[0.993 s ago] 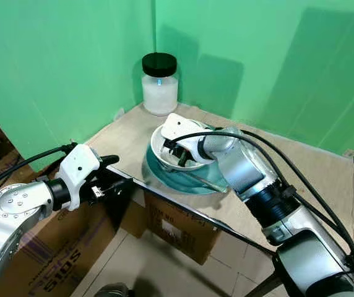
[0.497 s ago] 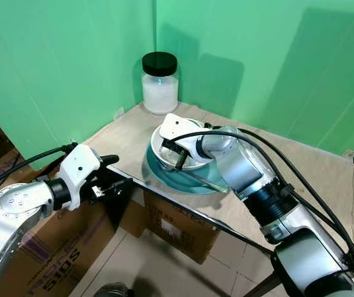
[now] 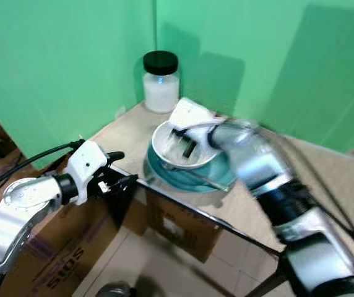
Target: Setting the table
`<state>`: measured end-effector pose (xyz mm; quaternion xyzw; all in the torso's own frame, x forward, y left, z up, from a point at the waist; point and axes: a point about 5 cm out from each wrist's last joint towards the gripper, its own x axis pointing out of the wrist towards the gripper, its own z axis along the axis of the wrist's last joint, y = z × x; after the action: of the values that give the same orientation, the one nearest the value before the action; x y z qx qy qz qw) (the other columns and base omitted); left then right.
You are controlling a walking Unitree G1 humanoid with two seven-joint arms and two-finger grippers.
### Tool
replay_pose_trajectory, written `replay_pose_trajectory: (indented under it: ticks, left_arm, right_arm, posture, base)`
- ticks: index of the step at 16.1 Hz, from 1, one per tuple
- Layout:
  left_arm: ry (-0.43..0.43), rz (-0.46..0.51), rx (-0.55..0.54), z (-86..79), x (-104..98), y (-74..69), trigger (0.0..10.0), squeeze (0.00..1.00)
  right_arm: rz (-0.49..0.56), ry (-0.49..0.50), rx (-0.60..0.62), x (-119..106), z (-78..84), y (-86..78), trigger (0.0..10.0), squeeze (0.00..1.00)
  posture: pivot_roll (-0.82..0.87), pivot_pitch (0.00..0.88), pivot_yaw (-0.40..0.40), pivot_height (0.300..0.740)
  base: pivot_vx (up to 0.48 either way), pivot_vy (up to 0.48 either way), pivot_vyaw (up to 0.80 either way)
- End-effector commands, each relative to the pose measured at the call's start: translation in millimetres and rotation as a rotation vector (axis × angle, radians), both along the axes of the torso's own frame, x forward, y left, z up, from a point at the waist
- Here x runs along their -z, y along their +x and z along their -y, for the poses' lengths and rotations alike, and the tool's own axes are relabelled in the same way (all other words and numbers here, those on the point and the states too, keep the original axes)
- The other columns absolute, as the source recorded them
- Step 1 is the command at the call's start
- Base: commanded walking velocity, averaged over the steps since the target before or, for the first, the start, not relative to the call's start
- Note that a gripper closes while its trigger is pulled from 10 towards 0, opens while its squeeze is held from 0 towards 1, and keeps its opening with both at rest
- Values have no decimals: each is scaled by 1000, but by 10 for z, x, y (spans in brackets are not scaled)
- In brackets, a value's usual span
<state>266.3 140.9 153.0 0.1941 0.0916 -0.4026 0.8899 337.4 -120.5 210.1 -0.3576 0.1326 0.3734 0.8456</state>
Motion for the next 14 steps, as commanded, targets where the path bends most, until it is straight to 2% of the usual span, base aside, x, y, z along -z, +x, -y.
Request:
replay_pose_trajectory:
  ticks: [1, 3, 4, 9, 10, 12, 14]
  left_arm:
    - [3, 20, 28, 52, -33, 32, 10000, 0]
    - [-4, 37, 40, 105, -59, 100, 10000, 0]
    - [-8, 41, 37, 117, -55, 112, 10000, 0]
    - [-82, 31, 36, 214, -36, 37, 10000, 0]
    - [-88, 28, 41, 226, -36, 25, 10000, 0]
    - [-95, 2, 96, 294, -38, -32, 10000, 0]
    - [-88, -9, 110, 301, -24, -54, 10000, 0]
  right_arm:
    - [61, 28, 21, -201, 78, -12, 0, 0]
    - [123, 19, 102, -406, 333, -29, 0, 0]
    - [119, -5, 136, -405, 458, -60, 0, 0]
    - [-81, -74, 284, -35, 1033, -389, 0, 0]
    - [-96, -80, 295, -8, 1068, -407, 0, 0]
    - [-132, -115, 374, 109, 1263, -395, 0, 0]
    - [-144, -115, 381, 126, 1289, -385, 0, 0]
  posture:
    - [123, 0, 43, 740]
    - [114, 0, 39, 740]
    - [108, 0, 32, 740]
    - [103, 0, -14, 740]
    - [101, 0, -14, 740]
    - [102, 0, -21, 740]
    - [103, 0, -23, 740]
  base:
    - [0, 0, 0]
    - [0, 0, 0]
    - [0, 0, 0]
    - [0, 0, 0]
    - [0, 0, 0]
    - [0, 0, 0]
    - [0, 0, 0]
